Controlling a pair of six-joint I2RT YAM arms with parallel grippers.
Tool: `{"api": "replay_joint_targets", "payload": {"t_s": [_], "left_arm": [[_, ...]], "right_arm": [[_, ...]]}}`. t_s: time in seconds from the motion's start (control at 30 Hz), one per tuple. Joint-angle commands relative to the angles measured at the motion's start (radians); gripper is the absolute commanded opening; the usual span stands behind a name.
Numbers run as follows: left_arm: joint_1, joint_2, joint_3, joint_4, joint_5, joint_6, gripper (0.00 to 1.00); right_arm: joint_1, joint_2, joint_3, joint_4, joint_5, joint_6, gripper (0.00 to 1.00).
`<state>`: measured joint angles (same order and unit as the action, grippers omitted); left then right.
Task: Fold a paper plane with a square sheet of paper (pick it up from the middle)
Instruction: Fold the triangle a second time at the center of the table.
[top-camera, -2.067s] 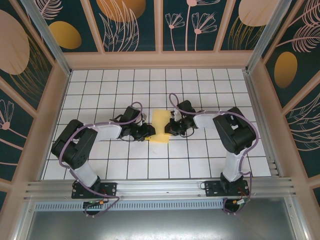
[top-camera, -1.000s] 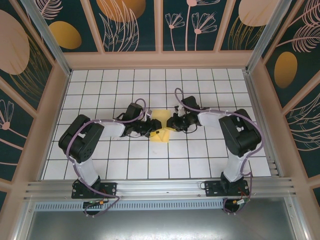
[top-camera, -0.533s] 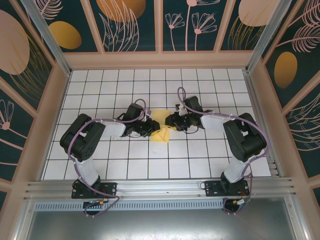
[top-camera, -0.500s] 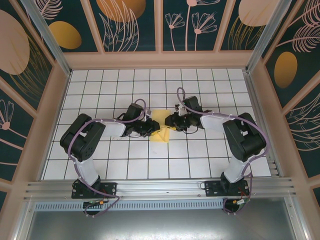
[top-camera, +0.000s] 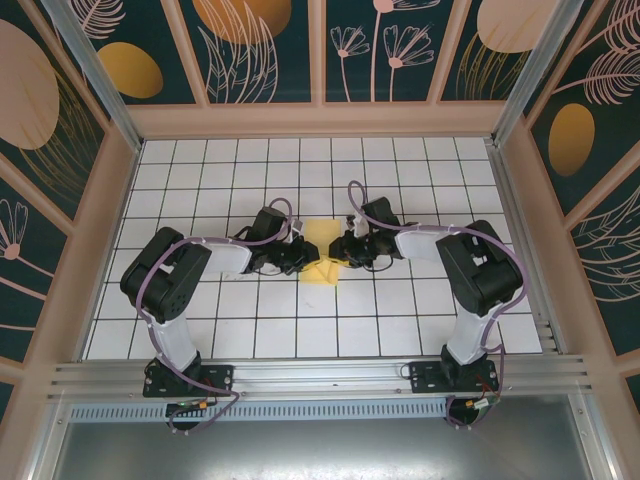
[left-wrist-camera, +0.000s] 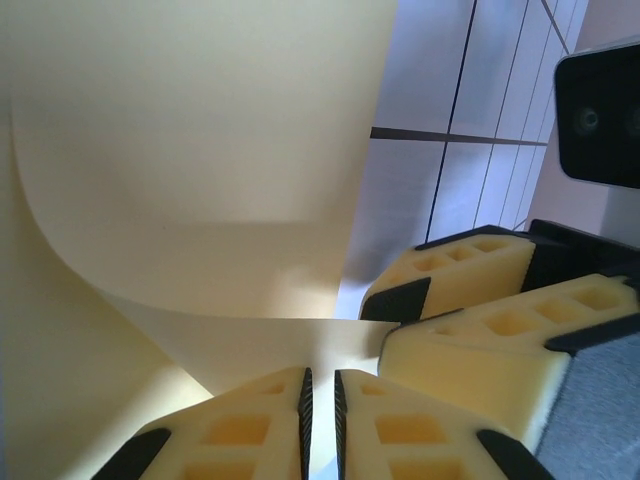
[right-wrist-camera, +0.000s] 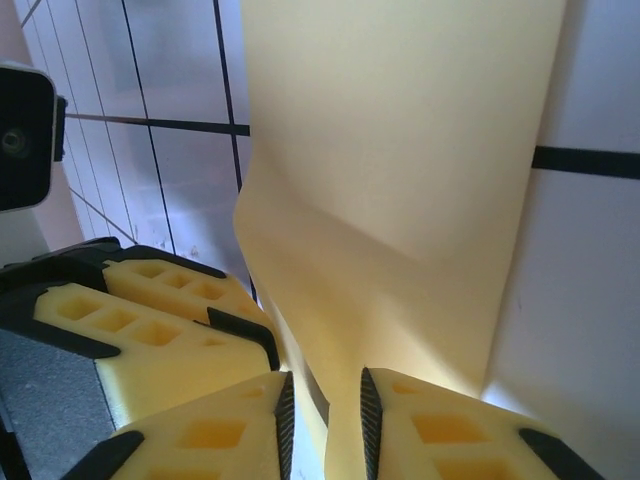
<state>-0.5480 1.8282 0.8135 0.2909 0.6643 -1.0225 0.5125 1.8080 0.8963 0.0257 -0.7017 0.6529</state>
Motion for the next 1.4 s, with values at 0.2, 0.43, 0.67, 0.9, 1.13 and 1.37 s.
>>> {"api": "replay_joint_targets", "payload": {"t_s": [0.2, 0.43, 0.67, 0.9, 1.13, 1.37], "left_arm": [[0.007, -0.034, 0.031, -0.018, -0.002, 0.041, 0.17], [0.007, -0.033, 0.057, -0.053, -0.003, 0.08, 0.17], [0.006, 0.002, 0.104, -0.073, 0.012, 0.099, 0.17], [-0.01, 0.05, 0.15, -0.11, 0.016, 0.123, 0.17], [-0.017, 0.084, 0.168, -0.129, 0.006, 0.137, 0.17], [-0.018, 0.103, 0.184, -0.134, 0.006, 0.144, 0.17]], "right_arm": [[-0.003, 0.042, 0.064, -0.041, 0.049, -0.084, 0.04], [-0.018, 0.061, 0.089, -0.091, 0.096, -0.15, 0.03], [-0.027, 0.077, 0.103, -0.113, 0.131, -0.171, 0.03], [-0.029, 0.08, 0.116, -0.126, 0.146, -0.187, 0.03], [-0.029, 0.082, 0.118, -0.132, 0.153, -0.196, 0.03], [-0.029, 0.088, 0.127, -0.142, 0.165, -0.203, 0.02]]}}
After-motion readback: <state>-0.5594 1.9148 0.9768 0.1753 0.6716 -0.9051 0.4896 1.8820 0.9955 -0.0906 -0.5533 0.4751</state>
